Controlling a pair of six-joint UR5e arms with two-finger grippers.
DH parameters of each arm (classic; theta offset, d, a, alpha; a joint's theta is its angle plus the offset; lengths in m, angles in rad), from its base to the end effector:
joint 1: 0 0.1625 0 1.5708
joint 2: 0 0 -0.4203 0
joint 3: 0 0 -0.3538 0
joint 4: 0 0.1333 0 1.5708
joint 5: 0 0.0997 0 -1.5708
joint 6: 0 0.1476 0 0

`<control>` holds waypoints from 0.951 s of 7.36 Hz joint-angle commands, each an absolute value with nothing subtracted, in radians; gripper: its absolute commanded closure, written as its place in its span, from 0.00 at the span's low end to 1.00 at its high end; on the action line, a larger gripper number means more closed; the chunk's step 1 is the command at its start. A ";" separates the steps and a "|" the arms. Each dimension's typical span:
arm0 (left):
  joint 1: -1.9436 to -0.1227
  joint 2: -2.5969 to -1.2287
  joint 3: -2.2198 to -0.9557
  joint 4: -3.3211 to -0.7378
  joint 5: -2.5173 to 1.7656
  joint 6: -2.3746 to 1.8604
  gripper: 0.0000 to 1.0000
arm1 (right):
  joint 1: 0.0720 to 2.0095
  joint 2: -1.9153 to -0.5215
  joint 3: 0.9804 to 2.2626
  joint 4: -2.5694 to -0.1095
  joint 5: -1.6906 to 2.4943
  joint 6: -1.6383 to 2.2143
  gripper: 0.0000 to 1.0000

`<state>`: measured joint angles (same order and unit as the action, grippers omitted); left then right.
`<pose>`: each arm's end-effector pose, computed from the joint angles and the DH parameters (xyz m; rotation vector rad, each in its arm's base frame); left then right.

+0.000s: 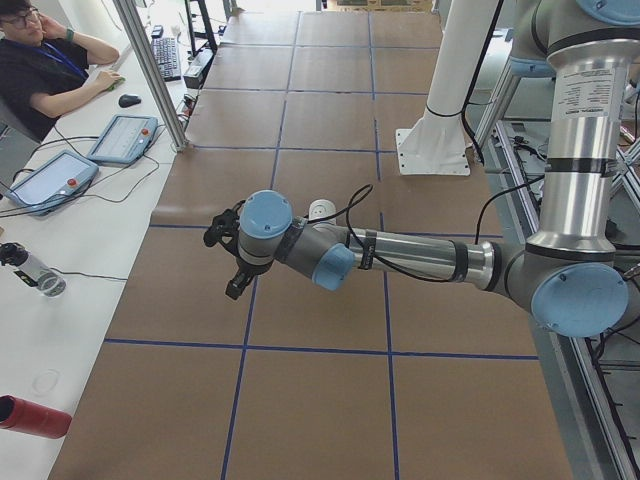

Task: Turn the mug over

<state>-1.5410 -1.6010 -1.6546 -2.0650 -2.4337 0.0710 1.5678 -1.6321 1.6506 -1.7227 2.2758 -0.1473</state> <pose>-0.0062 -0.5013 0.5642 0.5882 0.8257 0.3542 0.0364 -0.4120 0.7001 -0.0768 -0.7115 -0.0968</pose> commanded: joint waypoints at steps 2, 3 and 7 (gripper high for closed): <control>-1.534 -1.618 -1.629 -2.388 -2.363 -0.255 0.00 | 1.568 -1.632 1.651 -1.723 2.276 -0.147 0.00; -1.464 -1.577 -1.611 -2.569 -2.299 -0.349 0.00 | 1.568 -1.632 1.651 -1.723 2.276 -0.147 0.00; -1.108 -1.539 -1.614 -2.903 -2.142 -1.085 0.00 | 1.568 -1.632 1.651 -1.723 2.276 -0.147 0.00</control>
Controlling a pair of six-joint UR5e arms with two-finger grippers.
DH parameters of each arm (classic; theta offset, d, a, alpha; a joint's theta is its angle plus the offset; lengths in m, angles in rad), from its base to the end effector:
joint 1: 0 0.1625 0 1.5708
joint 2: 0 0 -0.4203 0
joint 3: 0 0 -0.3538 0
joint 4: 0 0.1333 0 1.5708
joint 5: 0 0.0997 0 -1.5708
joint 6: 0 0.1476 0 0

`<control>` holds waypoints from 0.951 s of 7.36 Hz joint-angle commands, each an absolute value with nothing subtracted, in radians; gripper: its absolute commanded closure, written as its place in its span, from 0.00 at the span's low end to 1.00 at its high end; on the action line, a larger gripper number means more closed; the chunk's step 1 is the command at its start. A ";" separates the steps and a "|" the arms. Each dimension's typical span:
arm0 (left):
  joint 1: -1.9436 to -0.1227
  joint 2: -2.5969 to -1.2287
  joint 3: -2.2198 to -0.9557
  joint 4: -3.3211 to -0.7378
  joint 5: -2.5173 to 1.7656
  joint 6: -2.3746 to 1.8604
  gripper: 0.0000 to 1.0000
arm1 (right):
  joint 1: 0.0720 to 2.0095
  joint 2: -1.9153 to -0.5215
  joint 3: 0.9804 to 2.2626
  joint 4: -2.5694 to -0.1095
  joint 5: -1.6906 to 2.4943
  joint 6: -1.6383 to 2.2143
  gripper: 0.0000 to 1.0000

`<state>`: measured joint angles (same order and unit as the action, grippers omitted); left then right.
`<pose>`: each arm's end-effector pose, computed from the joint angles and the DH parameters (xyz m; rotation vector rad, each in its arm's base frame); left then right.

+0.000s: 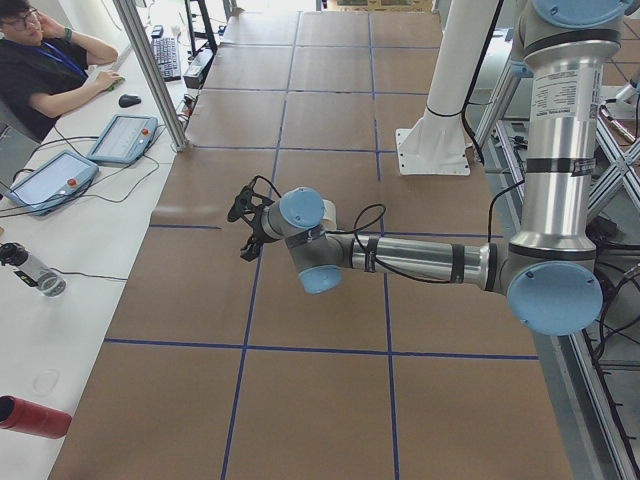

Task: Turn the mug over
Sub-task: 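Move the left gripper toward the open end of the sideways white mug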

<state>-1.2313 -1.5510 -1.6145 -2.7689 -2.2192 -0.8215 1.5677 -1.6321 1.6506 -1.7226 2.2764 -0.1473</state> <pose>0.1215 -0.4768 0.5208 0.6690 1.1087 -0.0168 0.0363 -0.4120 0.7001 -0.0767 -0.7121 -0.0969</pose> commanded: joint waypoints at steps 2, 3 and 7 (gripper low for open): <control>-0.981 -1.513 -1.597 -3.033 -2.114 -1.344 0.00 | 1.568 -1.632 1.651 -1.723 2.276 -0.147 0.00; -0.942 -1.496 -1.559 -3.125 -2.118 -1.552 0.00 | 1.568 -1.632 1.651 -1.723 2.276 -0.147 0.00; -0.914 -1.555 -1.512 -3.356 -2.074 -1.695 0.00 | 1.568 -1.632 1.651 -1.723 2.276 -0.147 0.00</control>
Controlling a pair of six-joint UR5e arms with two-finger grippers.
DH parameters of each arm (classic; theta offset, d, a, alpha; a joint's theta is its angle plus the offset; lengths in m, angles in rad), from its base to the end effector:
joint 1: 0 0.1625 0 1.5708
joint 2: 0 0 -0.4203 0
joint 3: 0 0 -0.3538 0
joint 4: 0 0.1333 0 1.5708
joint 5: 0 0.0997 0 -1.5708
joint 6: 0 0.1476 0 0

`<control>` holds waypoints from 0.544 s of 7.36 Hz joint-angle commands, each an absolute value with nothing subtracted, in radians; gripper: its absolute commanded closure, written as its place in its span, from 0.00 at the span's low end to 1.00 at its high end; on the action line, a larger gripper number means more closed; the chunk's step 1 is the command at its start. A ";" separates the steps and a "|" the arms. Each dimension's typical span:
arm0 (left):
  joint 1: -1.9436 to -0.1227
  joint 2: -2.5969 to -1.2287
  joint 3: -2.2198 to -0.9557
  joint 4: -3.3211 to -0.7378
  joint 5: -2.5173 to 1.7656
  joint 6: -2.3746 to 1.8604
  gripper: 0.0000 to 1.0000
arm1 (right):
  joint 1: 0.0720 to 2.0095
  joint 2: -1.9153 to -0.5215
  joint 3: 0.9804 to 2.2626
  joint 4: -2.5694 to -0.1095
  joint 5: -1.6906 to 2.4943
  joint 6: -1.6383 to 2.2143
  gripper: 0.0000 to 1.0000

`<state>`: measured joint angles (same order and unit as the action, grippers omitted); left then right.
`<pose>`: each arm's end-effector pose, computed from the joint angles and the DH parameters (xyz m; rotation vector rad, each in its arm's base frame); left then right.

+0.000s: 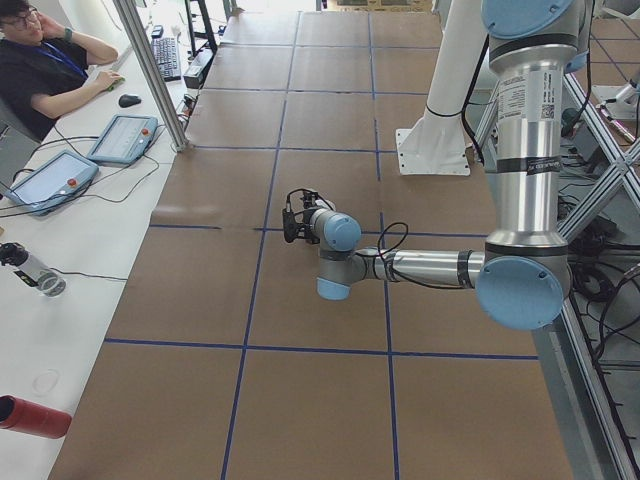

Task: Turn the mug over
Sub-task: 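Move the left gripper toward the open end of the sideways white mug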

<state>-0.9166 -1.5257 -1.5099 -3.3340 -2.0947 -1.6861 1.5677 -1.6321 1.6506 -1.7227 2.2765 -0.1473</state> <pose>0.2276 -0.3945 0.5094 0.2633 1.6364 -0.3529 0.0363 -0.4120 0.7001 -0.0768 -0.7122 -0.0968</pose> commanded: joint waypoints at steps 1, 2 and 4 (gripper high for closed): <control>-0.914 -1.578 -1.514 -3.359 -2.033 -1.695 0.00 | 1.568 -1.632 1.651 -1.723 2.276 -0.147 0.00; -0.913 -1.626 -1.516 -3.362 -2.029 -1.697 0.00 | 1.568 -1.632 1.651 -1.723 2.276 -0.147 0.00; -0.914 -1.626 -1.513 -3.356 -2.032 -1.683 0.00 | 1.568 -1.632 1.651 -1.723 2.276 -0.147 0.00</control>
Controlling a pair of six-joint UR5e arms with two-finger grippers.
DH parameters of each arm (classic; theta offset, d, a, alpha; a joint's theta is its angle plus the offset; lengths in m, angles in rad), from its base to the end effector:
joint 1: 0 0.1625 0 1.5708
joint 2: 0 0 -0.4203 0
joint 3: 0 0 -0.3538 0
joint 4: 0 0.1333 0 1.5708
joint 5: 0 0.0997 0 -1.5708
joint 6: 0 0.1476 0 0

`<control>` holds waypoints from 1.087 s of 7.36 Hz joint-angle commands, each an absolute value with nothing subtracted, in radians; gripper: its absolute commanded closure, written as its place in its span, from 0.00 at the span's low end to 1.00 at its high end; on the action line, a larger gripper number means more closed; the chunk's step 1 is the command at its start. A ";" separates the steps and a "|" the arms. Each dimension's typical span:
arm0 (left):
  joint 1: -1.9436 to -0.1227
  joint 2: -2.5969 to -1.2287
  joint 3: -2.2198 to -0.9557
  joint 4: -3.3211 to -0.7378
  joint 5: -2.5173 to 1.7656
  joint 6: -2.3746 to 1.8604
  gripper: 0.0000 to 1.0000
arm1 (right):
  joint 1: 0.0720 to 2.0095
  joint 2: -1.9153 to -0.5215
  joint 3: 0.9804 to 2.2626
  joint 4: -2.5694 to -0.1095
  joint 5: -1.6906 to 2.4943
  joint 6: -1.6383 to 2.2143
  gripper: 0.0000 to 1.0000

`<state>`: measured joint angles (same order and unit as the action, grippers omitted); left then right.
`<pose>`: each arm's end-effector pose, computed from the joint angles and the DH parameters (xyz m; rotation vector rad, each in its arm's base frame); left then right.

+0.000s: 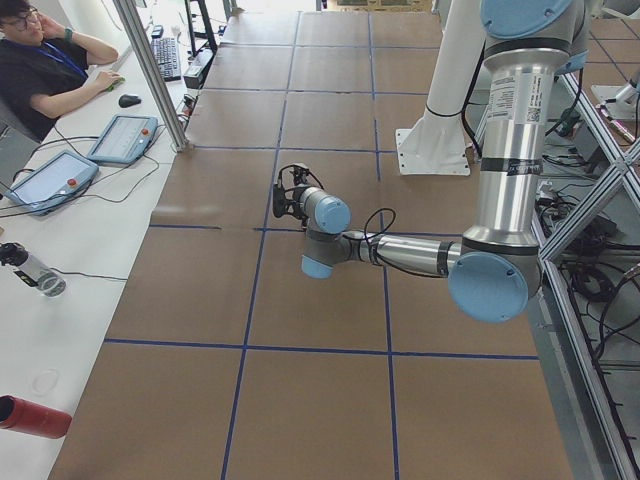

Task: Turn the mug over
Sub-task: 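Move the left gripper toward the open end of the sideways white mug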

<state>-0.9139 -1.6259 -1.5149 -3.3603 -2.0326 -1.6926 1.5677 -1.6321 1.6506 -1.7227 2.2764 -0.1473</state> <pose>0.2423 -0.4248 0.4565 0.3698 1.7390 -0.3374 0.0363 -0.4120 0.7001 -0.0768 -0.7121 -0.0969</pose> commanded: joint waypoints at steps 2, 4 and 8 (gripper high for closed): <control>-0.910 -1.571 -1.446 -3.353 -2.054 -1.522 0.00 | 1.568 -1.632 1.651 -1.723 2.276 -0.147 0.00; -0.821 -1.549 -1.402 -3.372 -1.949 -1.531 0.00 | 1.568 -1.632 1.651 -1.723 2.276 -0.147 0.00; -0.648 -1.558 -1.344 -3.562 -1.801 -1.618 0.14 | 1.568 -1.632 1.651 -1.723 2.276 -0.147 0.00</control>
